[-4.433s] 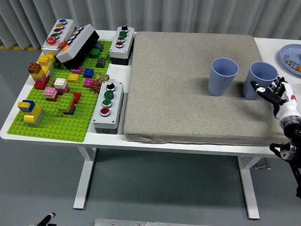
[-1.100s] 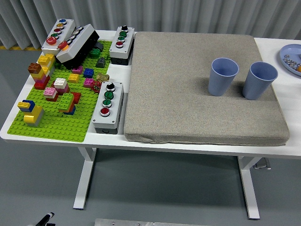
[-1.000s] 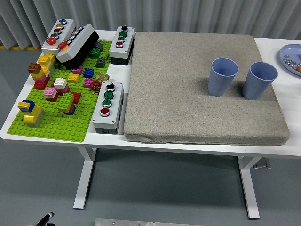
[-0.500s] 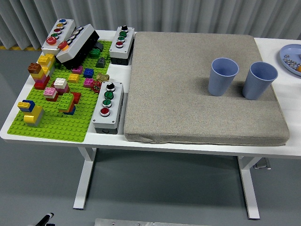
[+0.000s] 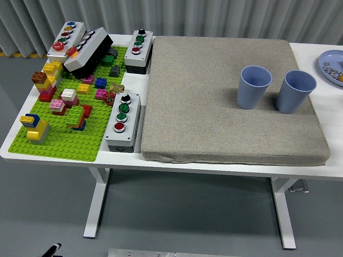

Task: Pick cup pour cup place

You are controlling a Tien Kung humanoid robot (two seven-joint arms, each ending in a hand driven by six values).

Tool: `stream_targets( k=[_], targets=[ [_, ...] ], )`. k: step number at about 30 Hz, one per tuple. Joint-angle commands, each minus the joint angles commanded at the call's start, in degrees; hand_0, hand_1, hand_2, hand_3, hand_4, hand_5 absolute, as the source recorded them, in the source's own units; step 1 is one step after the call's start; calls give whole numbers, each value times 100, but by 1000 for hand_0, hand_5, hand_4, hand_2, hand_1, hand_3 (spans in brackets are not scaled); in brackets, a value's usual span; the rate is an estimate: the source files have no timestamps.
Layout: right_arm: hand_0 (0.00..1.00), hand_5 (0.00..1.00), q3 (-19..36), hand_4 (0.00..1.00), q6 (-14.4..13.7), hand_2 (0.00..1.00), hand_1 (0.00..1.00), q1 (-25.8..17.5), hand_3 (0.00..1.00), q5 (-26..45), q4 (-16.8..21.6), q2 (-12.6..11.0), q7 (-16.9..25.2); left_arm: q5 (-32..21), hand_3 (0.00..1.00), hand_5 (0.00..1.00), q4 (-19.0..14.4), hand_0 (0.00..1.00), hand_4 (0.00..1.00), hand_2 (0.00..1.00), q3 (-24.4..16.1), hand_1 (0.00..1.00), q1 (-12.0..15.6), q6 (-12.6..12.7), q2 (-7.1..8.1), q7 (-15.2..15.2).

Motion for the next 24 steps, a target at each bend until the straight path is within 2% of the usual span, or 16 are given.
stream_targets(
  k=[24],
  targets=[
    [817, 998, -16, 824, 14, 697, 726, 41, 743, 23, 14, -10, 0, 72, 786, 998, 0, 843, 645, 884, -79, 831, -15, 2, 0, 8]
  ],
)
